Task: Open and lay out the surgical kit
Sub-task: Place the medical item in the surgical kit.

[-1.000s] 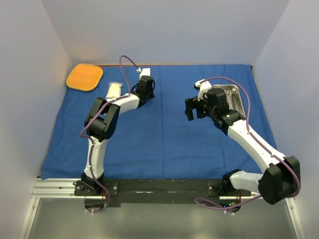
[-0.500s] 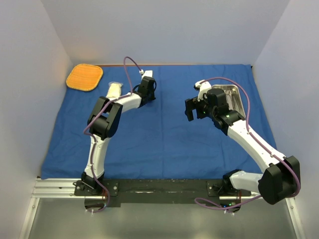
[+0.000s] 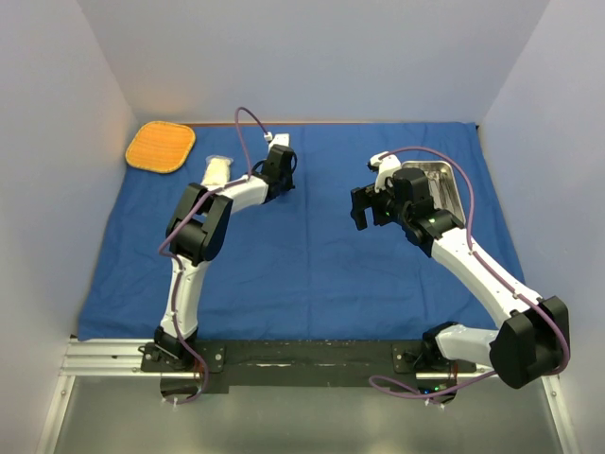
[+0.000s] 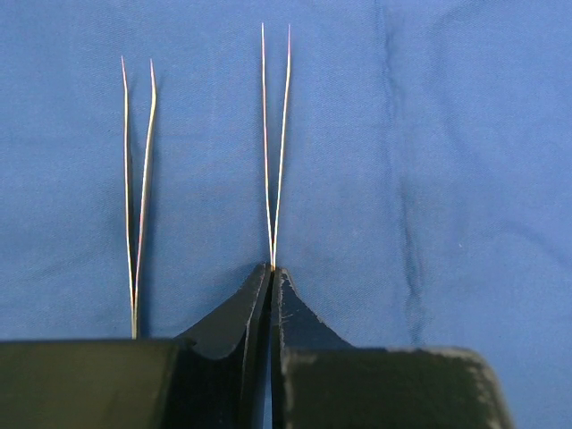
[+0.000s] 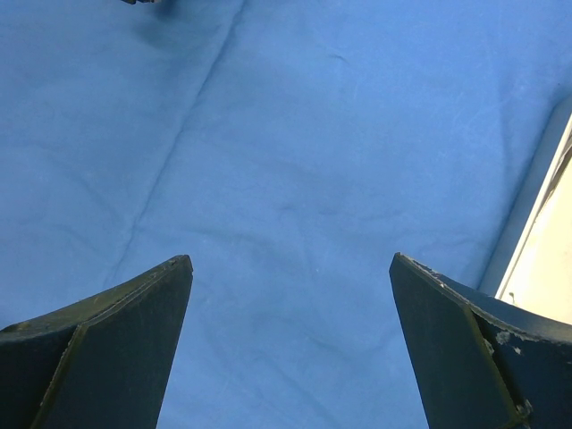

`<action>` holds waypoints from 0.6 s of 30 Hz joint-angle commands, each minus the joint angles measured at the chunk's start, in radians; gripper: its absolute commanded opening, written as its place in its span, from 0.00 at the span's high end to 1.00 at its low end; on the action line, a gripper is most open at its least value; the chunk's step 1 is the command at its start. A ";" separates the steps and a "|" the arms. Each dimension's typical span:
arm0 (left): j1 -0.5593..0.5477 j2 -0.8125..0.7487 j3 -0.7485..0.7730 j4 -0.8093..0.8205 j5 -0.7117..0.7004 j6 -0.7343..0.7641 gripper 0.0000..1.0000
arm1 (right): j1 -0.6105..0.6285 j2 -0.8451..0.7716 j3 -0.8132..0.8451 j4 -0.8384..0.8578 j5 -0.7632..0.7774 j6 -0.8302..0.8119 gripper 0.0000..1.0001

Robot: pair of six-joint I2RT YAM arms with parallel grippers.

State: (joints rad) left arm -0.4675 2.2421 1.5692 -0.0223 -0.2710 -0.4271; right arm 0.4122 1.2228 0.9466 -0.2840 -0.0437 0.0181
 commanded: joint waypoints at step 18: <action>-0.023 -0.055 -0.006 -0.099 -0.079 -0.019 0.93 | 0.007 -0.011 -0.003 0.037 -0.008 -0.012 0.02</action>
State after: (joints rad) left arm -0.4847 2.2326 1.5692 -0.0639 -0.3267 -0.4358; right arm 0.4126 1.2228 0.9459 -0.2836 -0.0441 0.0181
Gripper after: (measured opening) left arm 0.068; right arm 0.979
